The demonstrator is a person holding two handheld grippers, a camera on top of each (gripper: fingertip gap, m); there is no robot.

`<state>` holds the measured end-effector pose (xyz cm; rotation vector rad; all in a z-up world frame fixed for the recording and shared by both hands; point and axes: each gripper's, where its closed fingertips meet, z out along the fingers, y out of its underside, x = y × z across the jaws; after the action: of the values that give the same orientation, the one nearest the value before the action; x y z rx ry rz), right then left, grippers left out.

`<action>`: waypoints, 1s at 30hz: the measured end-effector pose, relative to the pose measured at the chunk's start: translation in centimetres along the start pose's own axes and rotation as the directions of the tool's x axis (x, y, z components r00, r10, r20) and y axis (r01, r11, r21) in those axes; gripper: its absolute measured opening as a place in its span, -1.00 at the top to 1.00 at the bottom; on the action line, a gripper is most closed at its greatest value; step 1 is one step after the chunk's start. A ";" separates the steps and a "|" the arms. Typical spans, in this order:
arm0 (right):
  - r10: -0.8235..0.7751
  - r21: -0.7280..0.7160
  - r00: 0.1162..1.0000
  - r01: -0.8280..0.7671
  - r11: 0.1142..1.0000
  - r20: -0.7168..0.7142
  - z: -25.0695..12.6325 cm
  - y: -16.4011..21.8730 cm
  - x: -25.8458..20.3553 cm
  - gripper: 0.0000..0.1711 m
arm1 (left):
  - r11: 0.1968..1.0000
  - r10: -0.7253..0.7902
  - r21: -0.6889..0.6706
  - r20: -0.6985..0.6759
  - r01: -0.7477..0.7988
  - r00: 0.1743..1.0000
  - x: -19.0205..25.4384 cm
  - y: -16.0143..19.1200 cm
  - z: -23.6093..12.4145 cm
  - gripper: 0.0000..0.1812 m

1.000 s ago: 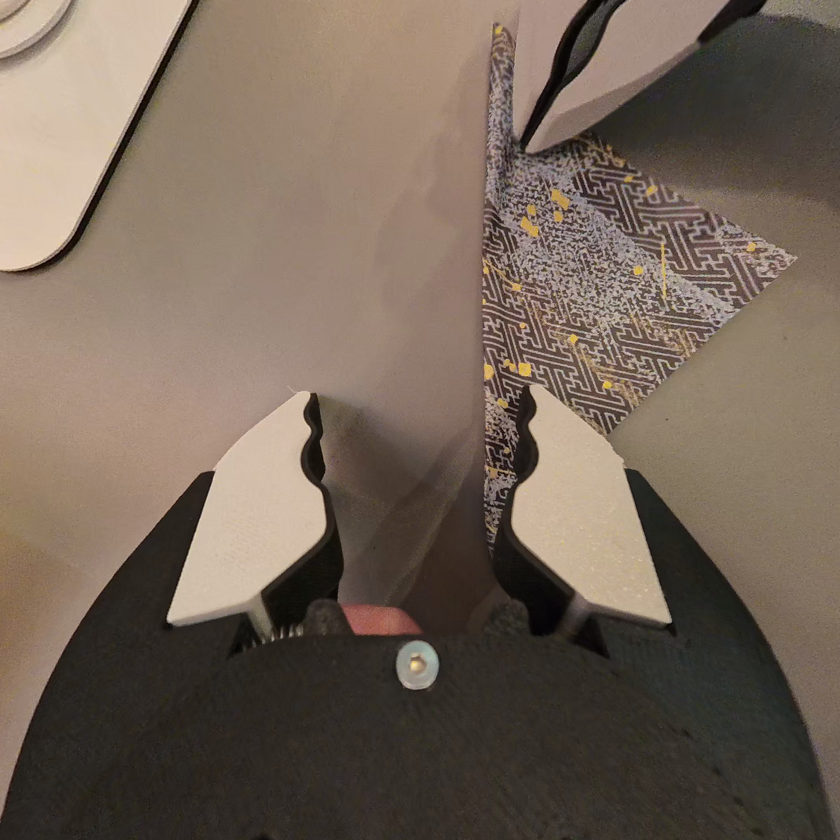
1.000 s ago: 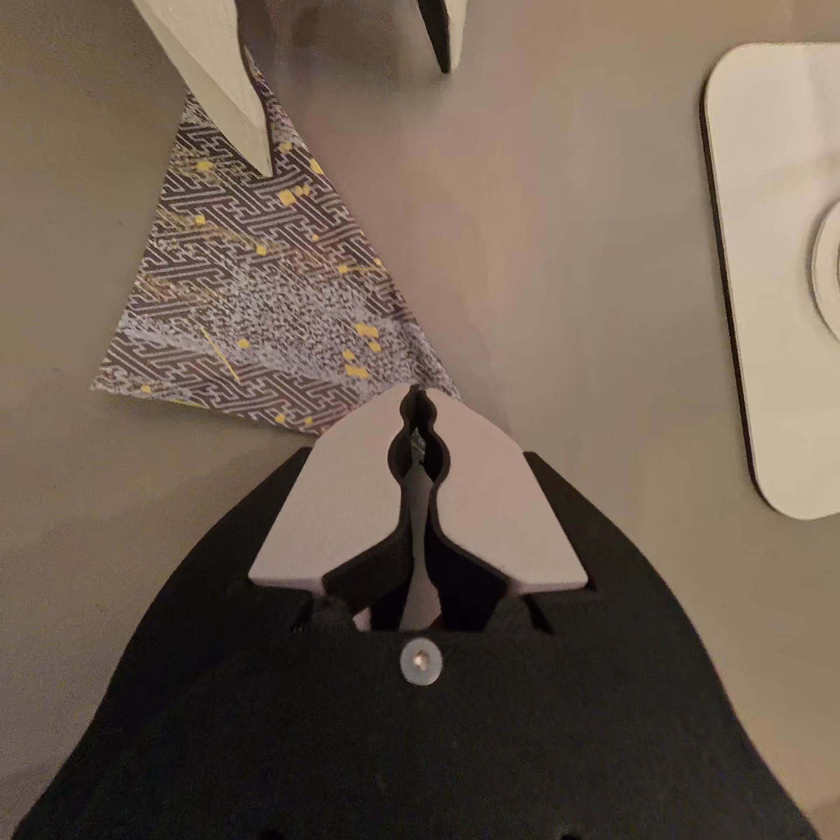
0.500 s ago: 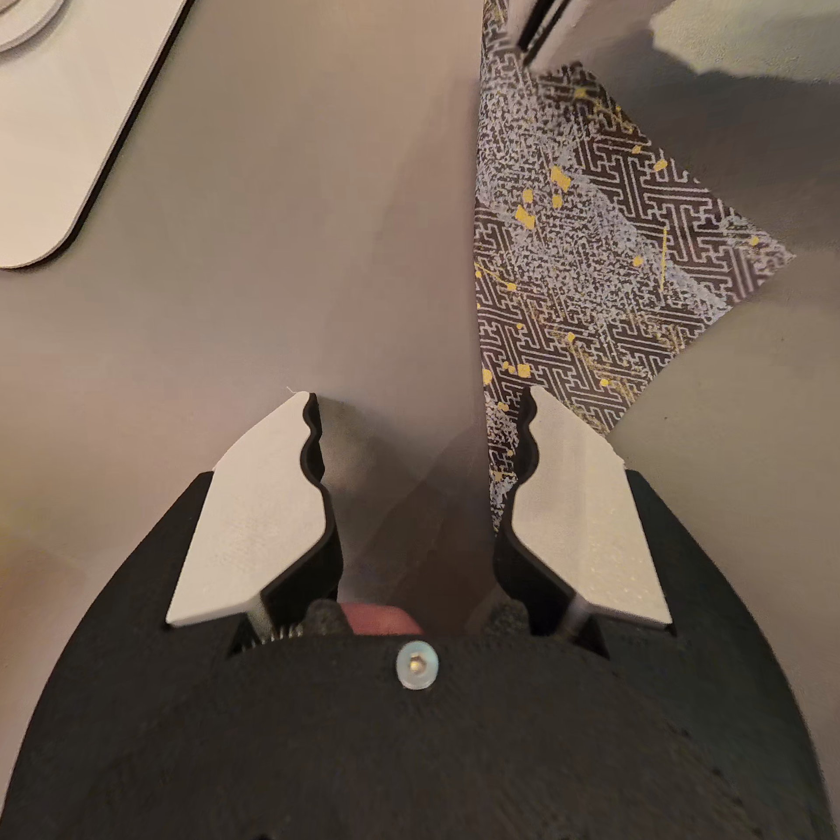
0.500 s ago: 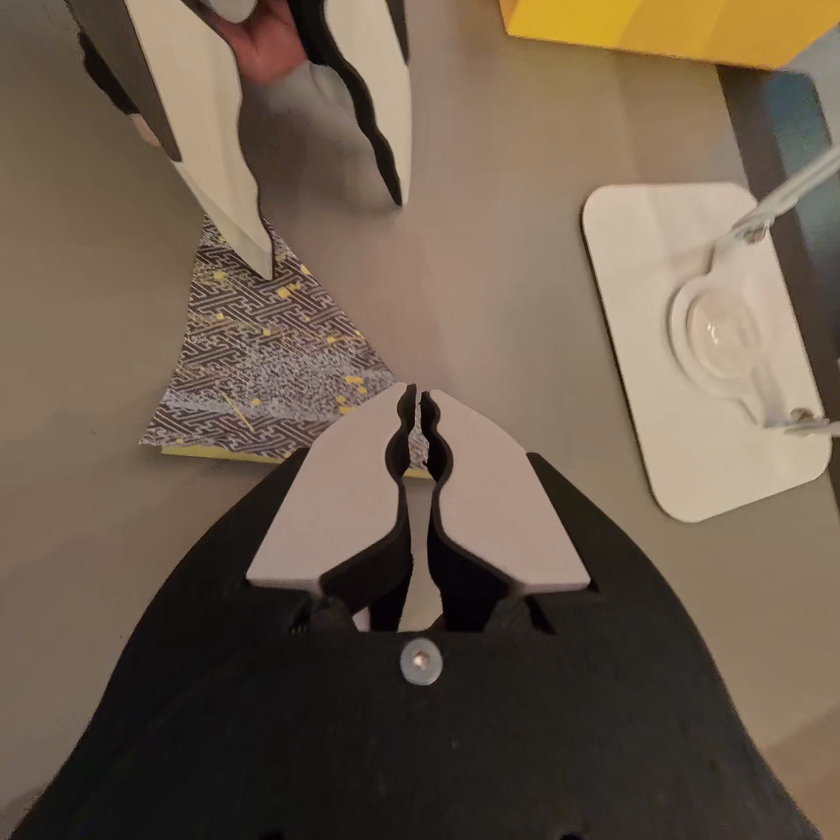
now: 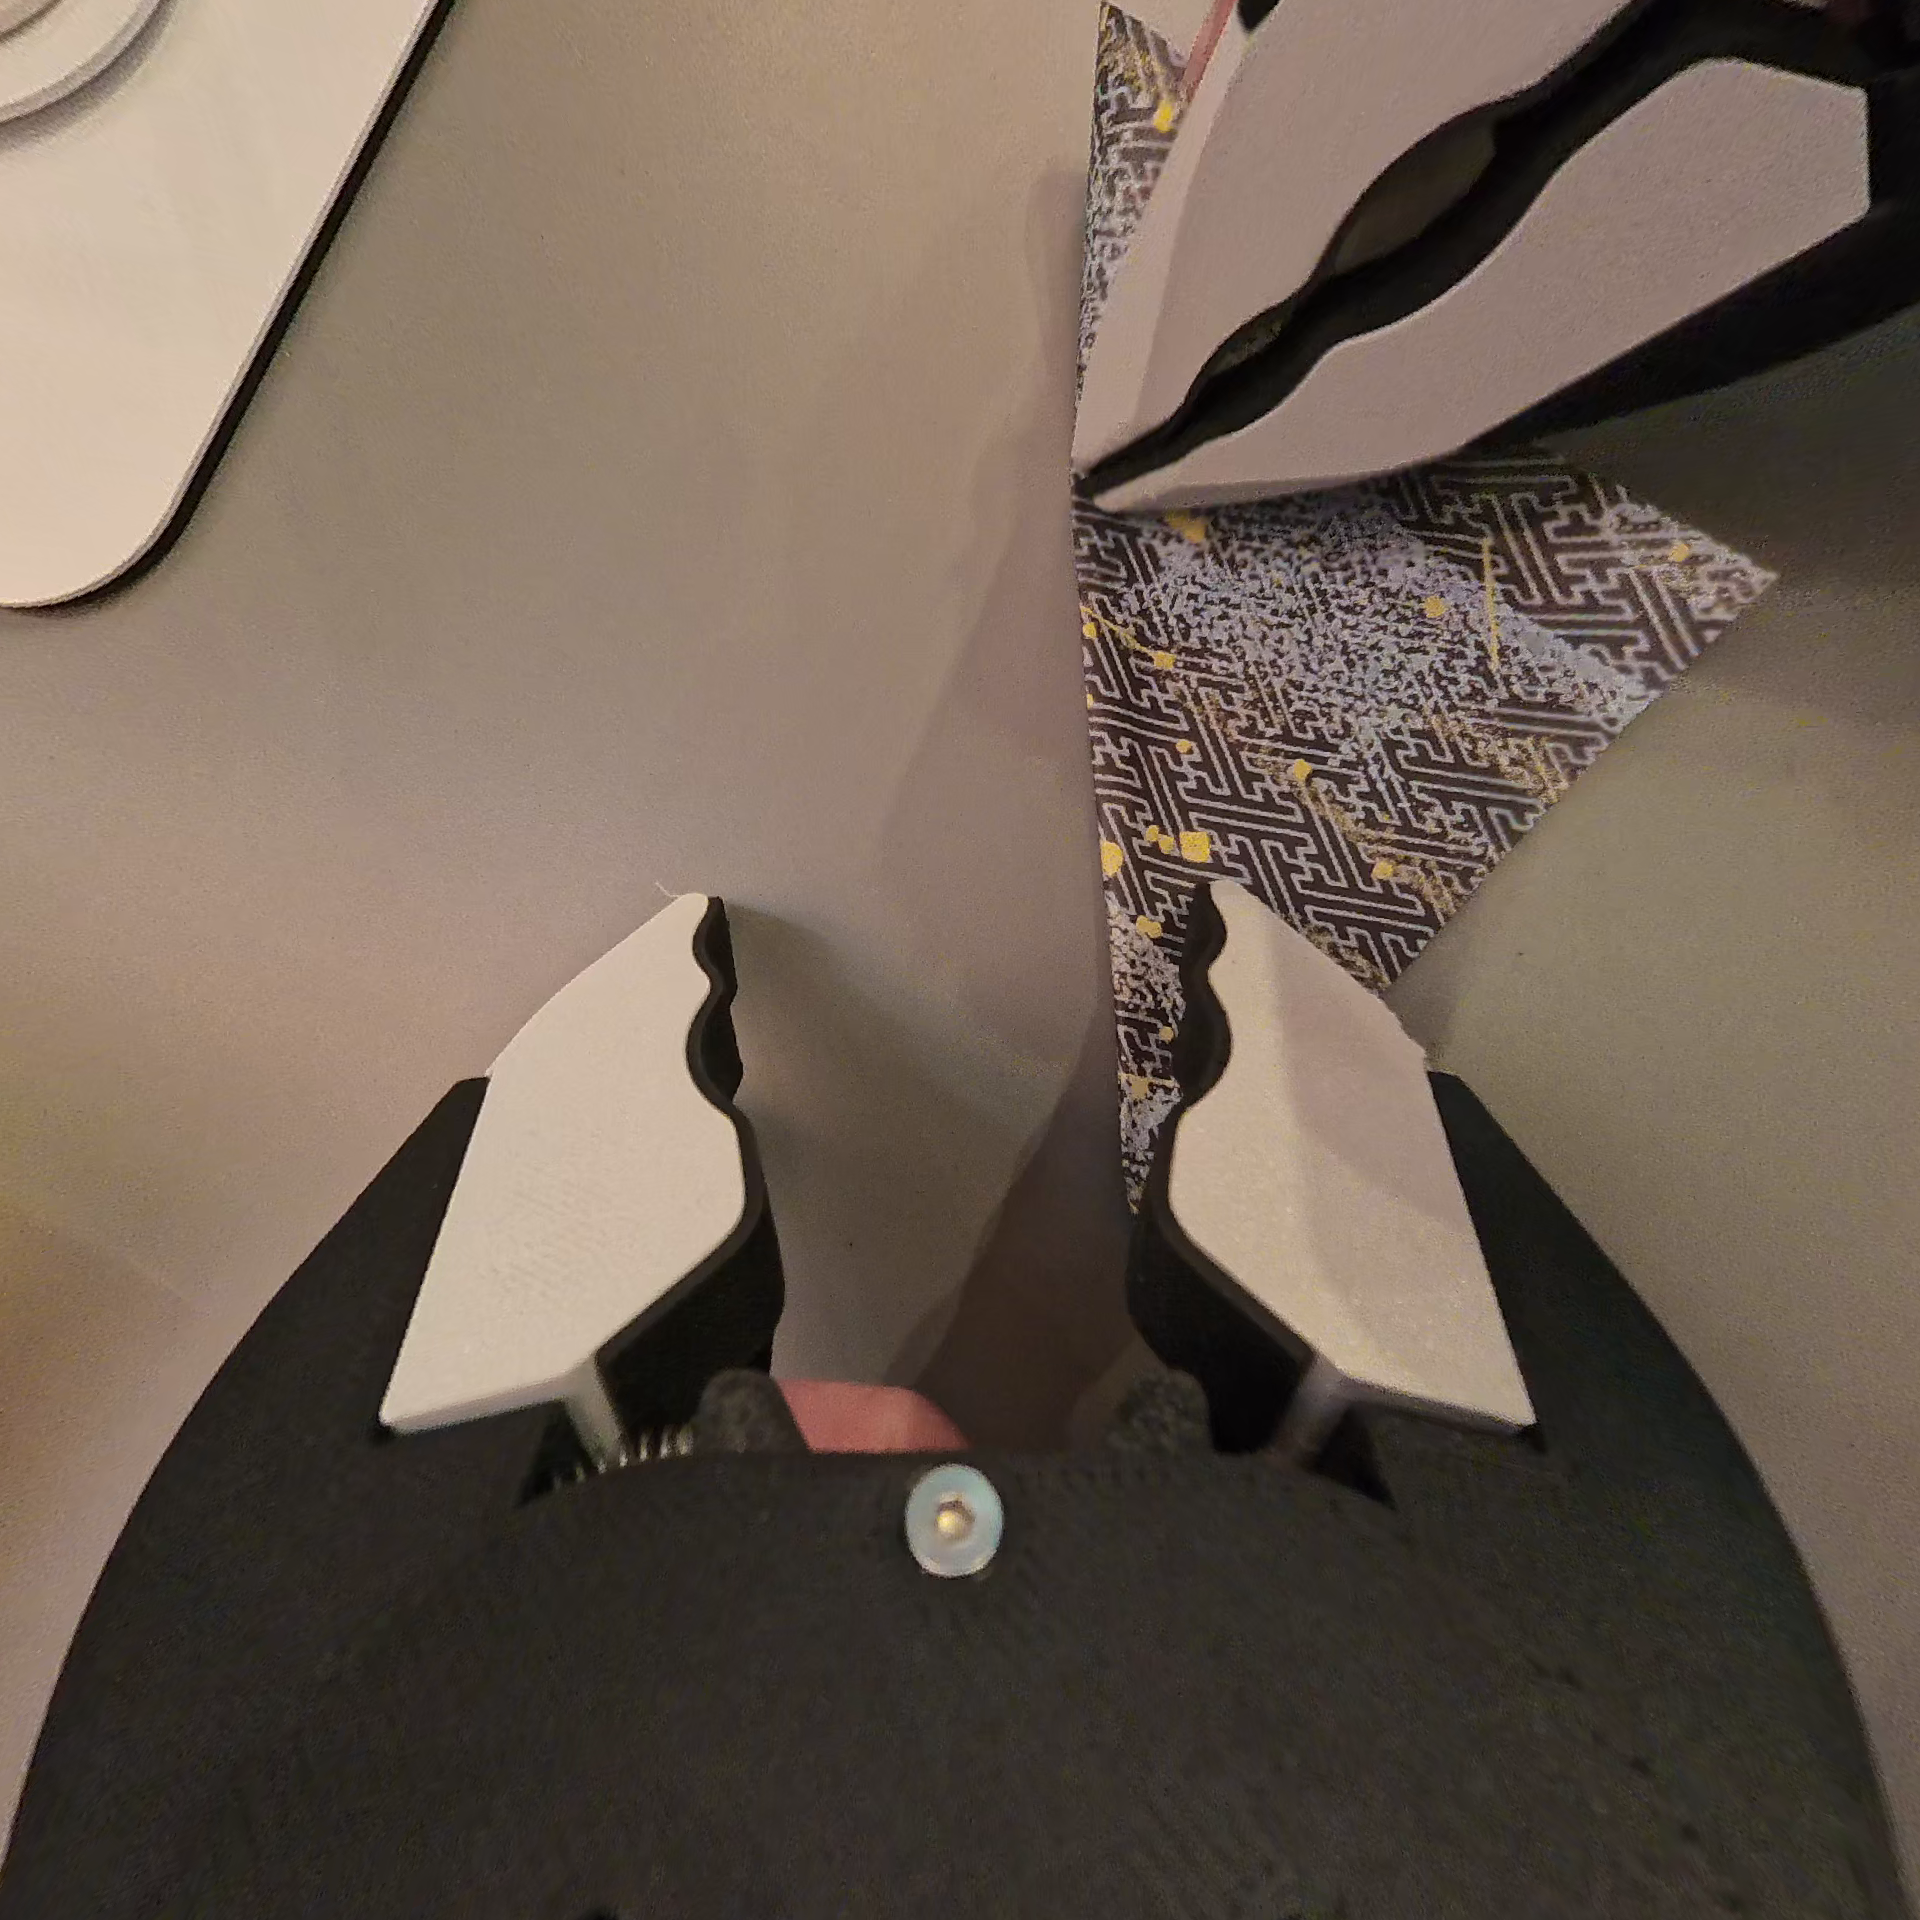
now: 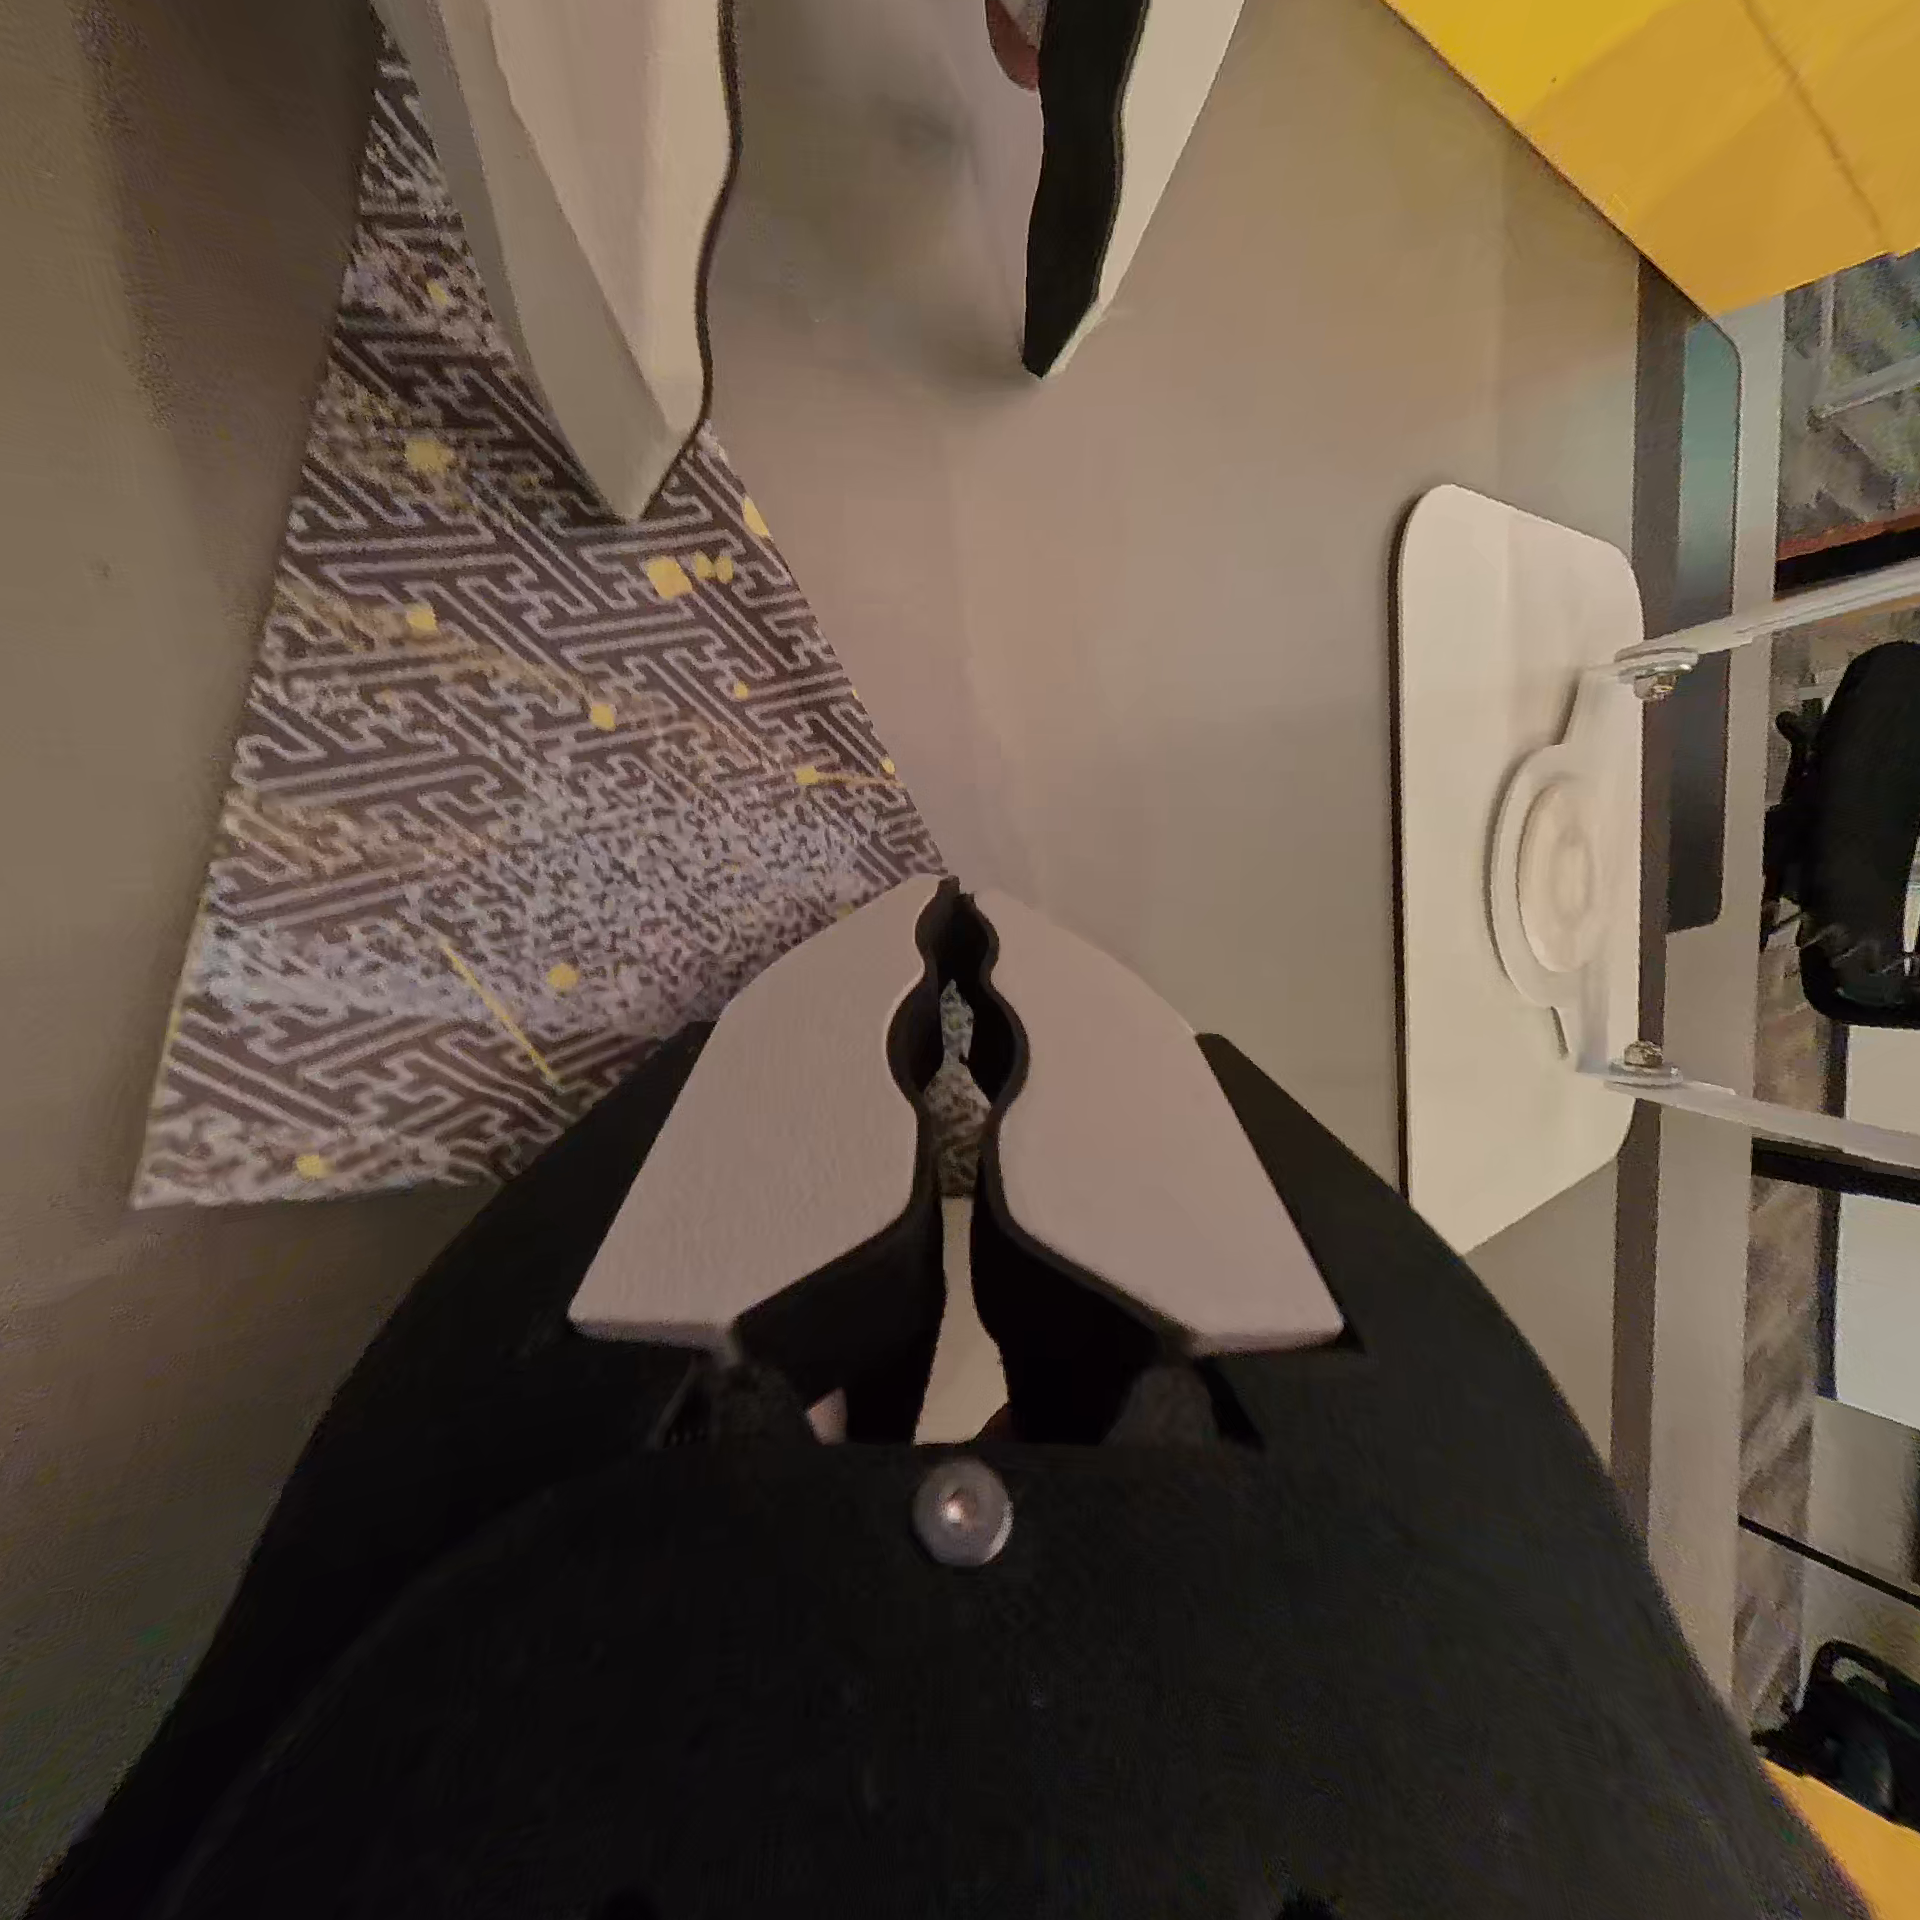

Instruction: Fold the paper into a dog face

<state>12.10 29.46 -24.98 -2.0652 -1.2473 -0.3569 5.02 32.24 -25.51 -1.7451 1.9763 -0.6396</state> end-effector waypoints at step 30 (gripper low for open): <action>0.147 0.013 0.969 -0.148 0.989 -0.201 -3.9 4.6 6.0 1.00 | 1.000 -0.018 0.007 0.002 0.018 1.000 0.0 0.0 -0.1 0.09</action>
<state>19.46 29.42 -20.71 -2.0523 -0.9677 -0.4849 4.96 32.25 -25.48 -1.7605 1.9568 -0.6490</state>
